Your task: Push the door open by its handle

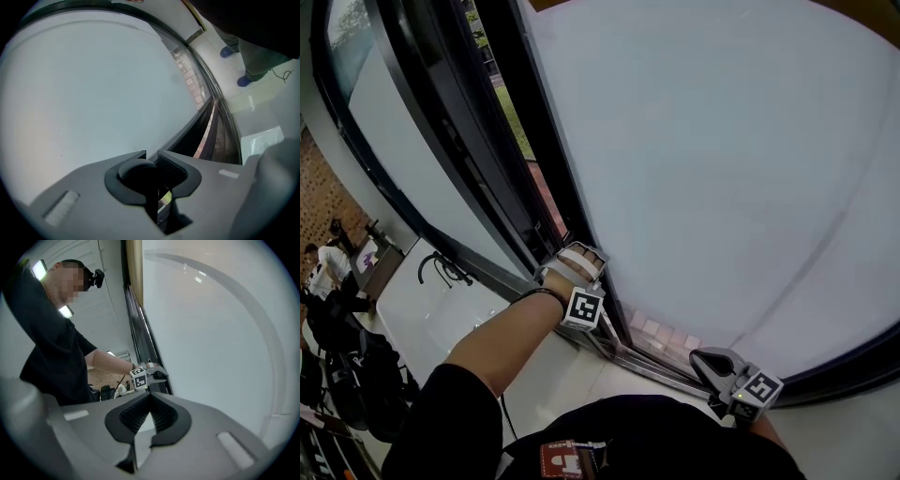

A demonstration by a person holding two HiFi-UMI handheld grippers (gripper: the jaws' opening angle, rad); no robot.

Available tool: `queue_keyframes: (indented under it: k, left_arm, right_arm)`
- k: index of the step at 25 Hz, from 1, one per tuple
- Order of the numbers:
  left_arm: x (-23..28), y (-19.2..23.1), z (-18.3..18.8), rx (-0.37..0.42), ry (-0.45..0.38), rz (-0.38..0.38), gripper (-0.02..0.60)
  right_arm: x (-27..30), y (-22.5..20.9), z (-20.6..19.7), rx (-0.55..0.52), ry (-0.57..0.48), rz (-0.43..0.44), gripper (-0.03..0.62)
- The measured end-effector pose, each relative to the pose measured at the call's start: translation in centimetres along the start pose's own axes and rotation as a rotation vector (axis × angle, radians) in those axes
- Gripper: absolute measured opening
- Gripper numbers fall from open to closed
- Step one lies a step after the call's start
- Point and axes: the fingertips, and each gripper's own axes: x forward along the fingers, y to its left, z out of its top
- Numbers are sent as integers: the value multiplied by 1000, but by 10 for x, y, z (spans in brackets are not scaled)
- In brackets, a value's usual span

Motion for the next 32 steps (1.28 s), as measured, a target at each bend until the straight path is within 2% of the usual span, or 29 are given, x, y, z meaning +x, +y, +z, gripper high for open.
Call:
queue_keyframes:
  k: [2, 5, 8, 15, 19, 25, 30, 32]
  left_arm:
    - [13, 3, -5, 31, 1, -3, 72]
    - [30, 12, -4, 1, -42, -7, 74]
    - [60, 22, -9, 61, -31, 2, 74]
    - [128, 66, 3, 97, -89, 15, 74]
    - [172, 95, 18, 97, -155, 40, 74]
    - [215, 114, 9, 124, -201, 58, 80]
    - [266, 189, 56, 167, -261, 82, 80]
    - [279, 202, 59, 183, -281, 98, 81]
  right_arm:
    - [-4, -3, 0, -22, 14, -17, 0]
    - [-8, -11, 2, -47, 15, -48, 0]
    - [-10, -23, 2, -67, 26, -68, 0]
    - [-1, -59, 14, -74, 21, -130, 0]
    - [25, -96, 25, -115, 39, -193, 0]
    - [70, -117, 33, -125, 24, -287, 0]
    - [30, -185, 57, -102, 21, -324, 0]
    - [38, -200, 55, -91, 26, -321, 0]
